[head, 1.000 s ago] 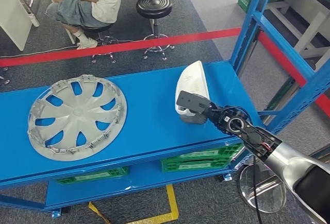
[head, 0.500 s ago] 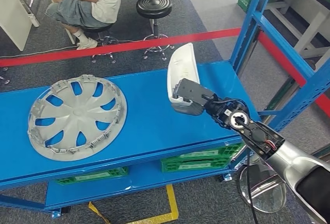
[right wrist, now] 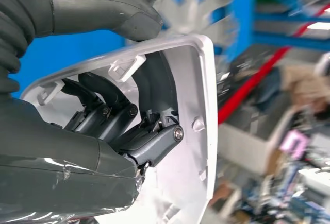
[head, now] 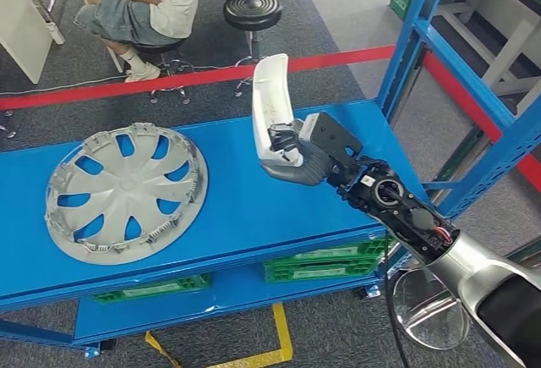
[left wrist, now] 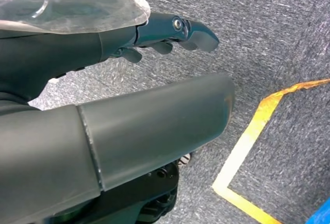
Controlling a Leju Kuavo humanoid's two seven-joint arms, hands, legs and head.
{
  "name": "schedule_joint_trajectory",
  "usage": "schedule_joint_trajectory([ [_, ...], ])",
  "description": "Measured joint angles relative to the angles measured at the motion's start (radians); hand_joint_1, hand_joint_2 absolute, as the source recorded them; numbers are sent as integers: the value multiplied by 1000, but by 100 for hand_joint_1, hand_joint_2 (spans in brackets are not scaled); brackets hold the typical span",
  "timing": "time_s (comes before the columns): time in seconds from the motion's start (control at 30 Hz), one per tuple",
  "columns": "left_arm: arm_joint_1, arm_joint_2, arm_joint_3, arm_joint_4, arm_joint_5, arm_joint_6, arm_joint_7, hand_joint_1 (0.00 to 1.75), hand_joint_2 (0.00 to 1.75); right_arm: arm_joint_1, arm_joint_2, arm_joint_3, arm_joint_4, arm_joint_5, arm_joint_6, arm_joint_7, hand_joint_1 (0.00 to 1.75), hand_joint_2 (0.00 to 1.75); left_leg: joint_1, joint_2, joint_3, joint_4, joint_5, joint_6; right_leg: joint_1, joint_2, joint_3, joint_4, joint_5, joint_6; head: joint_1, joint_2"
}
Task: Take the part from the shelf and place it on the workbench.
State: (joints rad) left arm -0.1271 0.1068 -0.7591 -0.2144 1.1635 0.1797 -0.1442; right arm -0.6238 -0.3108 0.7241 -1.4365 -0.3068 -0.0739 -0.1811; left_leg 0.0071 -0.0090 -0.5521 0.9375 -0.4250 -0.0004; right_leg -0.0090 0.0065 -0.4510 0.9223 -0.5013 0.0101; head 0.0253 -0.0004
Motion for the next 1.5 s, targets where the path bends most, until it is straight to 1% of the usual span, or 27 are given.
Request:
schedule_joint_trajectory([
  [0.17,-2,0,-8,0,-8,0,0,0,0,1,48,0,-10,-77,39,-70,175,175,0,0,0,0,0,0,0,0,0,0,0,0,0,0],
  [0.33,-6,1,-18,0,-9,0,0,0,0,2,98,1,-10,-141,89,-119,175,175,0,0,0,0,0,0,0,0,0,0,0,0,0,0],
  [0.57,-7,3,-28,0,-10,0,1,0,0,3,157,5,-4,-170,132,-155,175,175,0,0,0,0,0,0,0,0,0,0,0,0,0,0],
  [0.73,-9,4,-43,0,-16,0,3,0,0,9,200,9,17,-198,186,-171,175,175,0,0,0,0,0,0,0,0,-1,0,0,0,0,0],
  [1.0,-23,4,-46,0,-16,-9,-4,0,0,21,246,24,31,-224,262,-181,175,175,0,0,0,0,0,0,0,0,0,0,0,0,0,0],
  [1.2,-29,3,-46,0,6,-22,-66,0,0,29,270,40,30,-242,307,-187,175,175,0,0,0,0,0,0,0,0,0,0,0,0,0,0],
  [1.37,-33,2,-46,0,22,-40,-107,0,0,31,278,53,14,-254,337,-186,175,175,0,1,0,0,0,0,0,0,-1,0,0,0,0,0],
  [1.5,-36,2,-45,0,29,-48,-123,0,175,32,279,64,-4,-272,364,-183,175,175,0,1,0,0,0,0,0,0,-1,0,0,0,0,0],
])
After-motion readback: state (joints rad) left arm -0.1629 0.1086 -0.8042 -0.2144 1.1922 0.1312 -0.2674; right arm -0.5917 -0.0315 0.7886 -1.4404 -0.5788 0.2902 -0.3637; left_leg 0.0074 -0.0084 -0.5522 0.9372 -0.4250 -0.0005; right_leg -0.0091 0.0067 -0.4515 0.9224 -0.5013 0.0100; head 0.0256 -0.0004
